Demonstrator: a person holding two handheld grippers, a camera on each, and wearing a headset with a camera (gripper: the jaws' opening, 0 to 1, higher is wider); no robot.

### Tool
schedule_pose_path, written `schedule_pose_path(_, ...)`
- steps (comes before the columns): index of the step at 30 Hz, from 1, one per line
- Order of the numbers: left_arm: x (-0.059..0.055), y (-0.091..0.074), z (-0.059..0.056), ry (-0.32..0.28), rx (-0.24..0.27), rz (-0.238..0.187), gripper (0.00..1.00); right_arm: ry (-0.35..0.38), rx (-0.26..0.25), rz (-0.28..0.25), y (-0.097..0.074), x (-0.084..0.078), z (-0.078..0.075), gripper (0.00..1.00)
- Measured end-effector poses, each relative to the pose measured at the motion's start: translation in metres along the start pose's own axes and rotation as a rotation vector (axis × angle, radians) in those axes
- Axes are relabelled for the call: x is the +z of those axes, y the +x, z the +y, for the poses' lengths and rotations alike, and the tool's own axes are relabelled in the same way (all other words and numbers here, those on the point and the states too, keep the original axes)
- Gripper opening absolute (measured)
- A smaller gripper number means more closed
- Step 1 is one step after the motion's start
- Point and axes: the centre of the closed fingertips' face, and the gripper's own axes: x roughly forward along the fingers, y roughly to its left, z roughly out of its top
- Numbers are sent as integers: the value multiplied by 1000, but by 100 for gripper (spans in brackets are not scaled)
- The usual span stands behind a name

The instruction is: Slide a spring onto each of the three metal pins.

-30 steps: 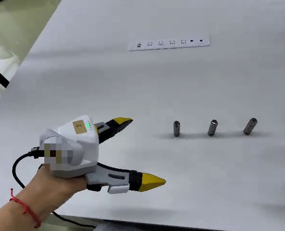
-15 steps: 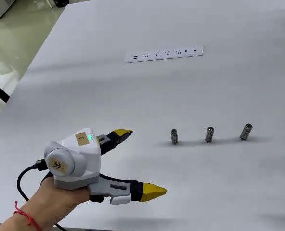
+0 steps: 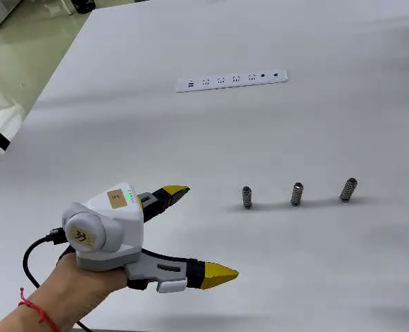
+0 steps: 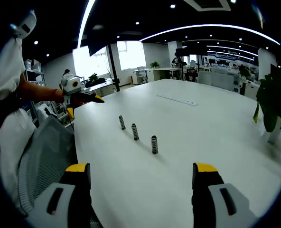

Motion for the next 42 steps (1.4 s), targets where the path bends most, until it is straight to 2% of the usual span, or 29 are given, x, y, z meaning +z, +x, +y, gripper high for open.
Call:
schedule_pose_path(8,1,0,-1,5,-8,0,100,-4,-4,5,-2,4,3,89)
schedule_pose_path(13,2,1,-2,8,-11,-4,100,-8,-5,4,-2,15,13,89)
schedule_pose_path(20,3,1,-3,8,-13,-9,100,-10,-3,5,-4,19,18,89)
schedule_pose_path(22,3,1,-4,9,-14,-10,100,-9,-4,7,-6,17,13,89)
schedule_pose_path(25,3,1,-5,8,-16,-12,100,-11,-3,7,-7,19,17,89)
schedule_pose_path(31,4,0,-6,10,-11,-17,100,-19,0,10,-8,24,24,89)
schedule_pose_path(42,6,-5,-7,13,6,-26,100,-31,5,1,-7,30,27,89)
